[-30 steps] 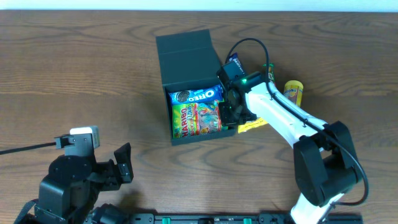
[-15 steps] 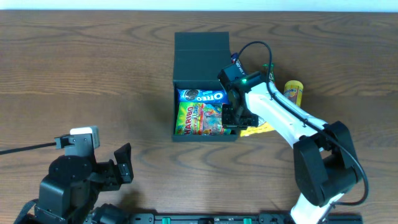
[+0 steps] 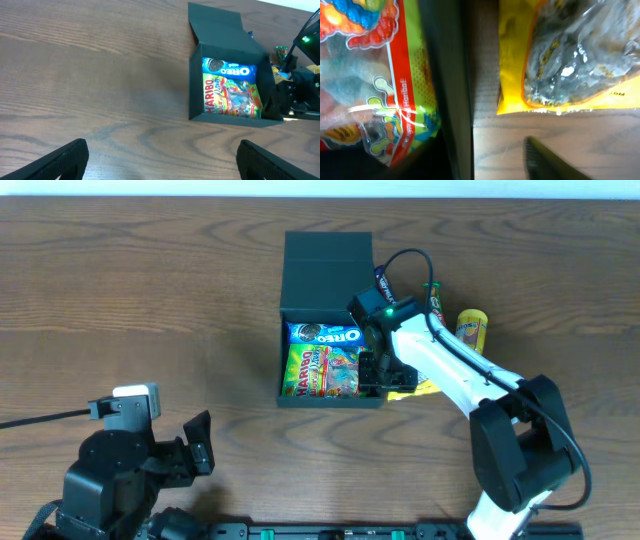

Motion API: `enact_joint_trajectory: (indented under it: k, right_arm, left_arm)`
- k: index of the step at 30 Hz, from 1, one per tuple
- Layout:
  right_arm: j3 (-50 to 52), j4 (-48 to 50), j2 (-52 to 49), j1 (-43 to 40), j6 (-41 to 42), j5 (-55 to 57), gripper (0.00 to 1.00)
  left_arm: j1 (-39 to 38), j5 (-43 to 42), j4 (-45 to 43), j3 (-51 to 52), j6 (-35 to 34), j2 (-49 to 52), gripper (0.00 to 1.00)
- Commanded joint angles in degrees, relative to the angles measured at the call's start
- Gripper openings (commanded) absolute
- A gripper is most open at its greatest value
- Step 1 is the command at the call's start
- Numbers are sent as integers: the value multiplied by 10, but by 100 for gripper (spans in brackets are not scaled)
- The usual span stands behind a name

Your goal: Pack container

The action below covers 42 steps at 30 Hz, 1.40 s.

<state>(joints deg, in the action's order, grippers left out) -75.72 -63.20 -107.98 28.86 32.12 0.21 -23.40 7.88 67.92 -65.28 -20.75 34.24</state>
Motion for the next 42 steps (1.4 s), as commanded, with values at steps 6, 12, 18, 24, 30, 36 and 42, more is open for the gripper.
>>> enact_joint_trajectory:
  k: [6,12,18,24,30,36,42]
  right_arm:
    - [-96,-37,129,3,-72,5,96]
    - [-117,-12,248,-5,-182,21,99]
    - [-104,-35,262,-39,-221,99,99]
    - [-29,-11,223,-103,-224,98,95]
    - [50,59,181,-124,-235,67,86]
    - [122,146,146,-124,-246,43,87]
    - [163,203,129,-124,-260,30,88]
  left_arm:
    - [2,0,9,0,-1,-2,95]
    - [2,0,8,0,-1,-2,95]
    - [2,0,8,0,0,-2,95]
    - [2,0,8,0,0,-2,96]
    - [2,0,5,0,0,-2,95]
    - [2,0,4,0,0,-2,96]
    - [2,0,4,0,0,-2,95]
